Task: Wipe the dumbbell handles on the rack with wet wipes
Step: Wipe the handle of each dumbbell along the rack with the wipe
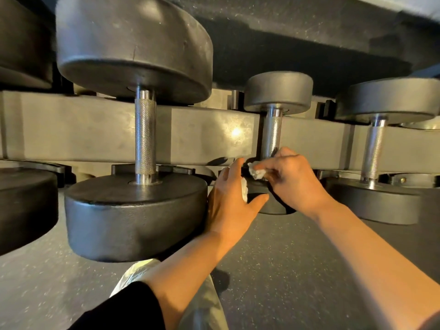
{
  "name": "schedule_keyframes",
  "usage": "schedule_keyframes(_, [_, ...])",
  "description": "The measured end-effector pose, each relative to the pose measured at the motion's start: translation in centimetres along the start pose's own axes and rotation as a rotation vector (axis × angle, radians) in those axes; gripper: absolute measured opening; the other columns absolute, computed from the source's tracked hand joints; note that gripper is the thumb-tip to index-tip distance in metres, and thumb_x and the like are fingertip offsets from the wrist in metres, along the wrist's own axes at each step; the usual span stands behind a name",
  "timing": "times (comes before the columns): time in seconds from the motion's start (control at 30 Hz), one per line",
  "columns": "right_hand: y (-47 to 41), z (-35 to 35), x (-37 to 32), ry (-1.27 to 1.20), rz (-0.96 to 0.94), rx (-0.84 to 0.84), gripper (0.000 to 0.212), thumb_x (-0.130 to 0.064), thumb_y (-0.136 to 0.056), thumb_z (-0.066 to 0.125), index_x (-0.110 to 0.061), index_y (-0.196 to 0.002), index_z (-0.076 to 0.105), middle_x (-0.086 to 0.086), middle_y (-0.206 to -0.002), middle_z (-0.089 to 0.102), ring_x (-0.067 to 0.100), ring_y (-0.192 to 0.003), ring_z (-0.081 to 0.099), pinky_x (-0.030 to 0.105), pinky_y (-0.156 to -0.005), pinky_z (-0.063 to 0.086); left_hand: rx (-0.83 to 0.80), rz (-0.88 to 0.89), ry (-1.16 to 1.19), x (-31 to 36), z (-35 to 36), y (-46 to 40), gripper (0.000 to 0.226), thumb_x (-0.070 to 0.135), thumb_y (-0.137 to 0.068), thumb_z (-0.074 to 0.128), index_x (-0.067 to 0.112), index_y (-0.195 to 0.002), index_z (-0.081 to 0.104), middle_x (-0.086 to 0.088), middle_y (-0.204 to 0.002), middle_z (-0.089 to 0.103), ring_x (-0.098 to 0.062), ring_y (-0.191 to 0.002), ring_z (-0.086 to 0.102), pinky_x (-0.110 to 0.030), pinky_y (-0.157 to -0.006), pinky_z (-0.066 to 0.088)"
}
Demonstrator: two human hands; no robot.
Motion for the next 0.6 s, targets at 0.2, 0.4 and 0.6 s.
schedule_keyframes(0.2, [0.1, -0.6, -0.2, -0.085, 0.082, 0.059, 0.037, 0.004, -0.083, 0.062, -0.021, -0.11, 0.069, 0.004, -0.093, 0.053, 0.013, -0.079, 0.053, 0.005, -0.071, 0.038, -0.018, 0.007, 0.017, -0.1, 0.1, 0.3, 0.078, 0.025, -0.078, 0.077, 0.015, -0.143, 0.035, -0.006, -0.133, 0.048, -0.016, -0.119, 0.047, -0.016, -0.093, 0.034])
schedule_keyframes(0.4, [-2.6, -3.2, -0.1, 0.081, -0.054, 0.534, 0.028, -0.01, -0.084, 0.052, -0.008, -0.107, 0.068, 0.007, -0.102, 0.068, 0.018, -0.095, 0.05, 0.005, -0.079, 0.03, -0.036, 0.027, -0.053, -0.4, 0.2, 0.4, 0.076, 0.029, -0.081, 0.074, 0.016, -0.144, 0.033, -0.006, -0.126, 0.05, -0.018, -0.116, 0.049, -0.027, -0.098, 0.042])
schedule_keyframes(0.6, [-3.3, -1.0, 0.5, 0.189, -0.121, 0.407, 0.028, 0.014, -0.069, 0.068, -0.001, -0.092, 0.073, 0.015, -0.101, 0.07, 0.033, -0.096, 0.059, 0.035, -0.077, 0.052, -0.042, 0.016, -0.043, -0.3, 0.2, 0.4, 0.077, 0.031, -0.082, 0.073, 0.016, -0.145, 0.031, -0.007, -0.13, 0.05, -0.019, -0.118, 0.048, -0.031, -0.101, 0.043])
Point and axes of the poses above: each hand's wrist, its own y-axis away from the middle knuckle, its own z-axis out of the palm, x = y × z, the point moved 1 cm from there along -y, towards the middle knuckle
